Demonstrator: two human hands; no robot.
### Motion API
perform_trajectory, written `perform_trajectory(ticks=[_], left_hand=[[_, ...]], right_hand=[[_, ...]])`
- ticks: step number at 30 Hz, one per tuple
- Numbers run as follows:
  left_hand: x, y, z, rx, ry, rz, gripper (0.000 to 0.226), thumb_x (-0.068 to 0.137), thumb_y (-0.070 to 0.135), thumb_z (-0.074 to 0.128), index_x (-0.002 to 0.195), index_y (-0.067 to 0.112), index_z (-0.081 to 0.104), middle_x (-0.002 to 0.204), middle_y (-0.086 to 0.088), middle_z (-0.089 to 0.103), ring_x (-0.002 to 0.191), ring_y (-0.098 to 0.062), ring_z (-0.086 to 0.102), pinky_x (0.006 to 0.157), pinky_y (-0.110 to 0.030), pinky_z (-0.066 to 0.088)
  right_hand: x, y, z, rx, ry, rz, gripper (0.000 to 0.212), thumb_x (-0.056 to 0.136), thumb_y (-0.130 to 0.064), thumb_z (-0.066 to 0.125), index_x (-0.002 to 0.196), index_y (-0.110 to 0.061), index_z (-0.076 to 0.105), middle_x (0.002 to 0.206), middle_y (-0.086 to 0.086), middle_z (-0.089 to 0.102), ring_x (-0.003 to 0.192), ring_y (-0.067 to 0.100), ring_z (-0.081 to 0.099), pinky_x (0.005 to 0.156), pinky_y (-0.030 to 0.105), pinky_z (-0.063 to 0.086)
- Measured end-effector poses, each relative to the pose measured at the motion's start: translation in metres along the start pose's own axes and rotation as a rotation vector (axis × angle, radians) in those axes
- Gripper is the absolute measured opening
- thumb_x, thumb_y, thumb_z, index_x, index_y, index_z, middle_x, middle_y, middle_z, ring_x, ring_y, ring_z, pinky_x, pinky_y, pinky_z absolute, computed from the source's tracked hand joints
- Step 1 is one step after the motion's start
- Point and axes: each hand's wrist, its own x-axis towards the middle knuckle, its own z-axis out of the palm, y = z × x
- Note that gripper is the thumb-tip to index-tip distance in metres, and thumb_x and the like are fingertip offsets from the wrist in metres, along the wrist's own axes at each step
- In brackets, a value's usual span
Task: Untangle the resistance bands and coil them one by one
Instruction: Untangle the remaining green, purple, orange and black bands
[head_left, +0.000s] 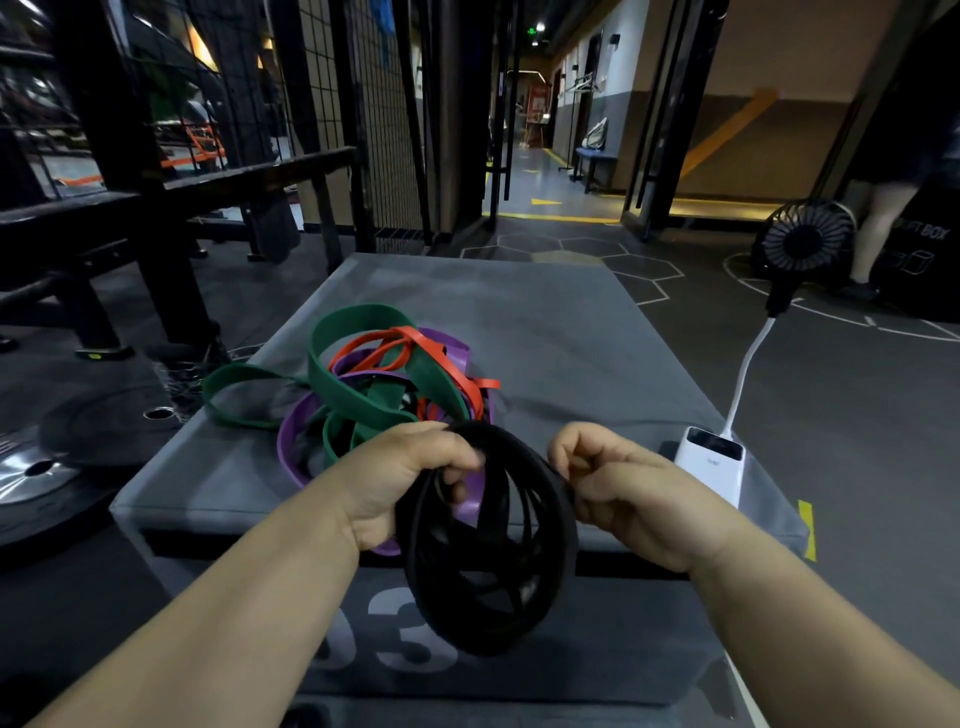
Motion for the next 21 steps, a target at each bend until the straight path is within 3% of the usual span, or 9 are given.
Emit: perform_trajectory(ticks=[2, 5, 8, 12, 15, 18, 21], left_hand=[[0.001, 0.001, -0.005, -0.056, 0.053, 0.025, 0.014, 0.059, 0.011, 0.061, 0.062, 0.008, 0.048, 0.047, -0.001, 0.043, 0.042, -0.012, 0.047, 0.042, -0.018, 0.041], [0.001, 0.002, -0.007, -0.08, 0.062, 0.046, 0.017, 0.06, 0.009, 0.061, 0.067, 0.007, 0.046, 0.046, 0.0, 0.042, 0.041, -0.012, 0.047, 0.042, -0.017, 0.041], [-0.001, 0.002, -0.006, -0.05, 0.062, 0.056, 0.022, 0.062, 0.001, 0.067, 0.063, 0.007, 0.045, 0.047, -0.001, 0.041, 0.042, -0.012, 0.046, 0.041, -0.02, 0.041], [-0.001, 0.003, -0.009, -0.05, 0.071, 0.056, 0.016, 0.061, 0.009, 0.064, 0.062, 0.009, 0.048, 0.049, -0.002, 0.043, 0.044, -0.014, 0.047, 0.043, -0.02, 0.043], [-0.003, 0.002, -0.009, 0.029, 0.049, 0.051, 0.011, 0.061, 0.011, 0.065, 0.067, 0.007, 0.057, 0.052, -0.004, 0.05, 0.048, -0.014, 0.052, 0.044, -0.023, 0.046], [-0.005, 0.003, -0.007, 0.099, 0.026, 0.052, 0.006, 0.06, 0.009, 0.067, 0.057, 0.012, 0.062, 0.055, -0.006, 0.054, 0.05, -0.014, 0.054, 0.045, -0.024, 0.049], [-0.006, 0.004, -0.006, 0.164, -0.033, 0.043, 0.011, 0.062, 0.01, 0.067, 0.053, 0.017, 0.064, 0.059, -0.006, 0.058, 0.053, -0.014, 0.056, 0.055, -0.026, 0.053]], right_hand=[[-0.003, 0.0, -0.008, -0.063, -0.067, 0.012, 0.034, 0.07, 0.005, 0.064, 0.09, -0.022, 0.07, 0.086, 0.003, 0.061, 0.078, 0.014, 0.058, 0.071, 0.025, 0.05], [-0.004, 0.002, -0.008, -0.242, -0.068, 0.047, 0.027, 0.069, -0.01, 0.081, 0.092, -0.021, 0.075, 0.091, 0.012, 0.065, 0.085, 0.024, 0.059, 0.077, 0.029, 0.052], [-0.001, 0.004, -0.002, -0.258, 0.021, 0.059, 0.013, 0.071, -0.003, 0.071, 0.081, -0.011, 0.072, 0.075, 0.006, 0.068, 0.068, 0.016, 0.061, 0.062, 0.023, 0.05], [0.002, 0.001, 0.005, -0.231, 0.159, 0.04, 0.024, 0.066, 0.004, 0.057, 0.089, 0.011, 0.057, 0.064, 0.004, 0.06, 0.051, 0.008, 0.05, 0.047, 0.018, 0.036], [0.003, -0.002, 0.012, -0.215, 0.289, 0.051, 0.009, 0.078, 0.002, 0.062, 0.083, -0.001, 0.055, 0.055, -0.002, 0.049, 0.045, 0.007, 0.035, 0.043, 0.018, 0.024], [0.005, 0.001, 0.011, -0.369, 0.469, 0.033, 0.029, 0.089, 0.003, 0.054, 0.07, -0.019, 0.054, 0.054, -0.001, 0.047, 0.049, 0.014, 0.033, 0.044, 0.023, 0.022], [0.005, 0.001, 0.013, -0.424, 0.525, 0.041, 0.033, 0.09, -0.001, 0.054, 0.068, -0.025, 0.055, 0.053, -0.006, 0.049, 0.048, 0.014, 0.031, 0.044, 0.025, 0.023]])
